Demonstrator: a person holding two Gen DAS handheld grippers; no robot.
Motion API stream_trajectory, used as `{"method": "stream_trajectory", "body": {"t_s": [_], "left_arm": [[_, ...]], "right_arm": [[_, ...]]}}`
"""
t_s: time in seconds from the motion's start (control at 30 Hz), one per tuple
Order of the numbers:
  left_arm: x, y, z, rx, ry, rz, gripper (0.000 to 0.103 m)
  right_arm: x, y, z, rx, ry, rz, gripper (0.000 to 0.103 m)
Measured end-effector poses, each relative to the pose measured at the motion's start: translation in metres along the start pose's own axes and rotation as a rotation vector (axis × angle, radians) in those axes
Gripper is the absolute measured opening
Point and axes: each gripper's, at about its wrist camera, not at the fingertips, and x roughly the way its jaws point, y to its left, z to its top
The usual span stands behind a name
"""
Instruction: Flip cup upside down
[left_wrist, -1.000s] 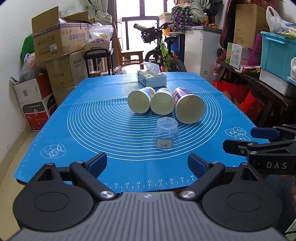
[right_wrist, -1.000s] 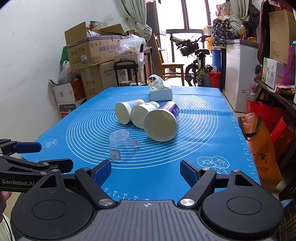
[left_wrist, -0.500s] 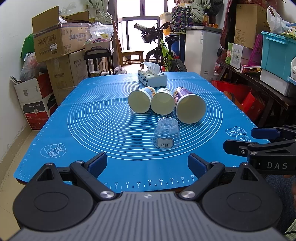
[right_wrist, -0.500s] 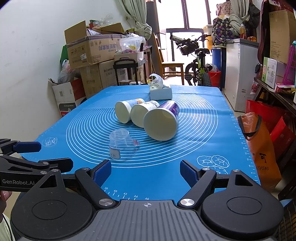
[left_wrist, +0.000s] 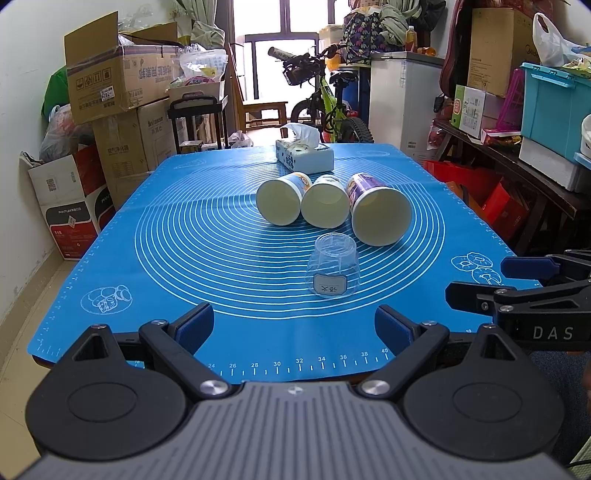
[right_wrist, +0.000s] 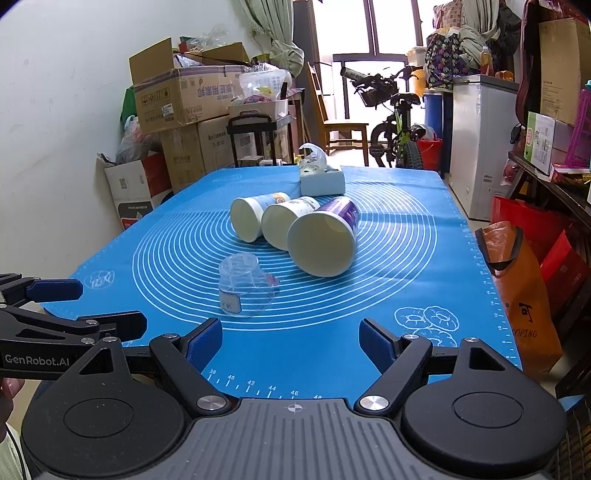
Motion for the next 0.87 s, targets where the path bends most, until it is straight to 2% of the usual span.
{"method": "stream_trajectory", "body": {"t_s": [0.87], "left_arm": [[0.0028,-0.0006,-0.0017,0.003,0.005,0.001,0.094]], "right_arm": [[-0.0014,0.0026,0.0009,-0.007,0.020,0.004,0.084]]}}
